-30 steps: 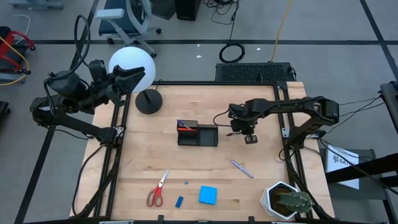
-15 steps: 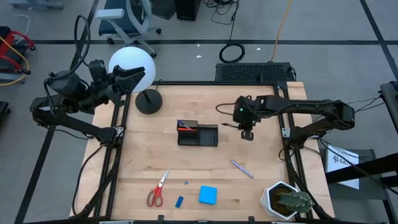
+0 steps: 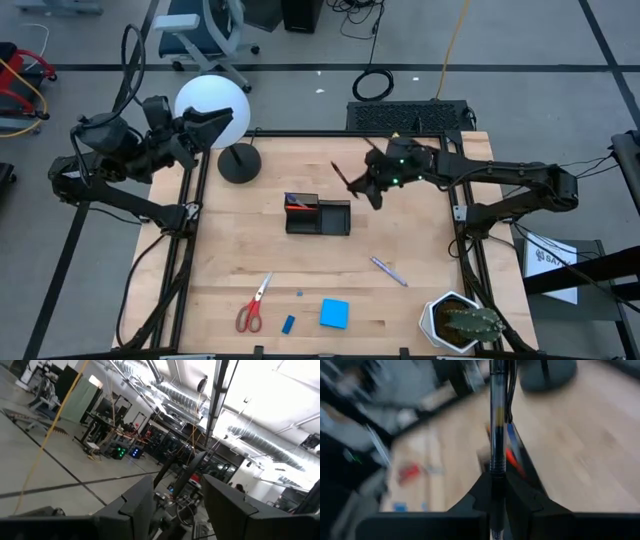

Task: Pick and place office supplies into organizer
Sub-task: Put the black pen into the desk organizer

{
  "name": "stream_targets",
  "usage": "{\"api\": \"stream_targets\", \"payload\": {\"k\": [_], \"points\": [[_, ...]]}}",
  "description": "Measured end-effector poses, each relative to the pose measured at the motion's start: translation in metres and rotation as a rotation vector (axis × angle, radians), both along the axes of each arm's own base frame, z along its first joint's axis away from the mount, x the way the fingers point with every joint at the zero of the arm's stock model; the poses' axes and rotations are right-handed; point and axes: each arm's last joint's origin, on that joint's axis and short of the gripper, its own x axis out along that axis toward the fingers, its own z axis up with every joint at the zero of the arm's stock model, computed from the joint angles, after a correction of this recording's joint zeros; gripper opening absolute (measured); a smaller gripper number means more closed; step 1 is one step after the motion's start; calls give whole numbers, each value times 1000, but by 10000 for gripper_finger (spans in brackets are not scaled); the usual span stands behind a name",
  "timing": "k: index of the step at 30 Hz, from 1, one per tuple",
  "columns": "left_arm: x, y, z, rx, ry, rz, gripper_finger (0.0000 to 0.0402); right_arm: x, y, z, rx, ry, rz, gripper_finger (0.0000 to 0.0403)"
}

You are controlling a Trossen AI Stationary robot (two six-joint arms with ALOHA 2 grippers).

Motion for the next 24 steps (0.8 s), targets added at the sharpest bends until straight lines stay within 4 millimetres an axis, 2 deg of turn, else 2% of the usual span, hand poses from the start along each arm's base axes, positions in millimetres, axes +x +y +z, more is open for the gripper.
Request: {"api": "stream_targets", "payload": {"k": [6,11,15,21,24], "points": [[3,-1,-1,-4,7,-14,173,8,-1,23,74,-241,-19,24],[18,-4,-10,120,124,-58,173,10,-1,42,104,-427,-6,24],[43,-7,-24,151,238,-82,173,10,-1,51,109,-522,1,24],[83,-8,-40,172,298,-116,173,10,-1,55,74,-558,17,24],[96,-4,-48,172,331,-114,173,10,1,57,65,-581,50,24]]}}
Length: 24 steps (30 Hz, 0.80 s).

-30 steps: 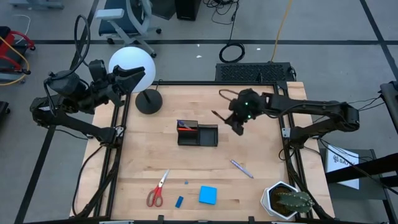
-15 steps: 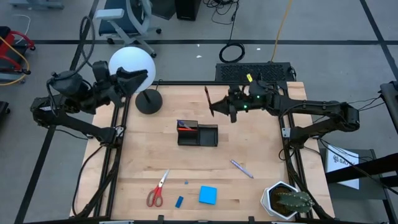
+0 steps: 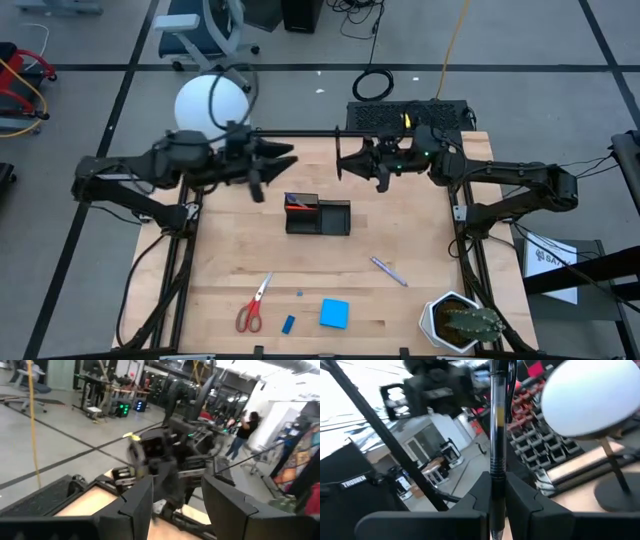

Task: Pick and place office supplies into organizer
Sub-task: Put the black pen into the desk organizer

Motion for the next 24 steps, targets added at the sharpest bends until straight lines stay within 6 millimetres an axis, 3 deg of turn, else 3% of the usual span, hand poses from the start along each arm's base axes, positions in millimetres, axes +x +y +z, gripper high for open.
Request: {"api": "stream_targets", "payload": {"k": [13,24], "points": [[37,25,-16,-39,-12,-67,173,3,18,4,-73,-47,70,24],[65,29,-28,-58,-41,-108,173,3,18,4,-87,-49,64,24]]}}
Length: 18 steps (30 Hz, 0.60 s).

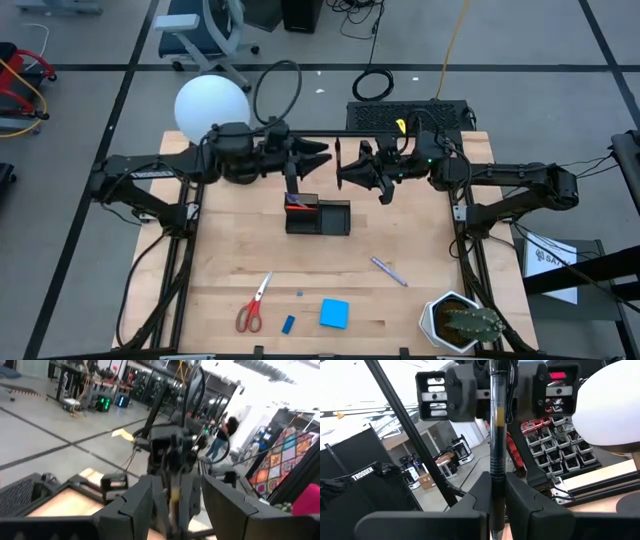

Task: Pick and place office supplies into organizer
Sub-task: Put the black pen into the desk organizer

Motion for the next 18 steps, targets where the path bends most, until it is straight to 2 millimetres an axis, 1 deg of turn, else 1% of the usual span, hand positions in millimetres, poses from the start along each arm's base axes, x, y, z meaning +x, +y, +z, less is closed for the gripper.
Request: {"api": "stream_targets", "payload": {"k": [8,15,18], "points": [[12,5,-10,-22,28,10,173,0,0,0,-3,-1,-2,24],[23,14,-11,-45,-58,-14,173,0,0,0,-6,-1,-5,24],[25,19,-14,-60,-49,-21,173,0,0,-1,-4,6,-8,24]]}}
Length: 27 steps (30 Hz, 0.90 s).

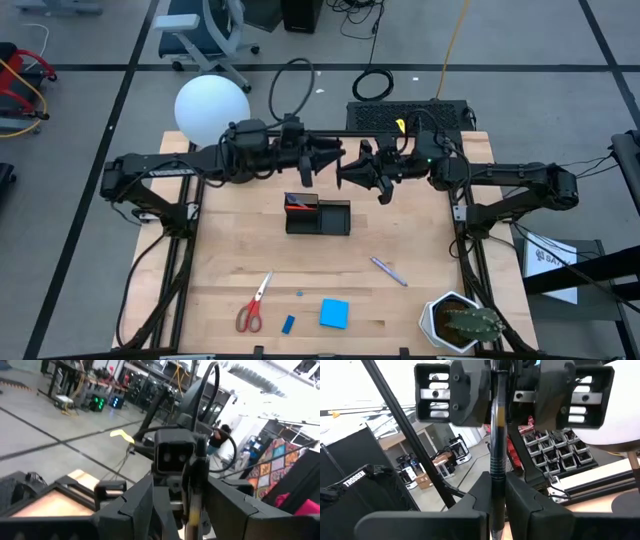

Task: Pick and place office supplies into organizer
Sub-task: Put the black pen into the desk organizer

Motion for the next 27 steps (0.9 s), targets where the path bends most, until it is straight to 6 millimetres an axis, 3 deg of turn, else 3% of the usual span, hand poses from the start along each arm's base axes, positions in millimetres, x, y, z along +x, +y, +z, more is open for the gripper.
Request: {"api": "stream_targets", "payload": {"k": [10,17,27], "points": [[2,7,-3,-43,0,-58,161,0,0,0,2,0,-16,24],[2,8,1,-32,-35,-62,47,0,-1,0,2,-1,-21,25],[2,8,1,-9,-32,-81,45,0,-1,0,18,1,-42,51]]}}
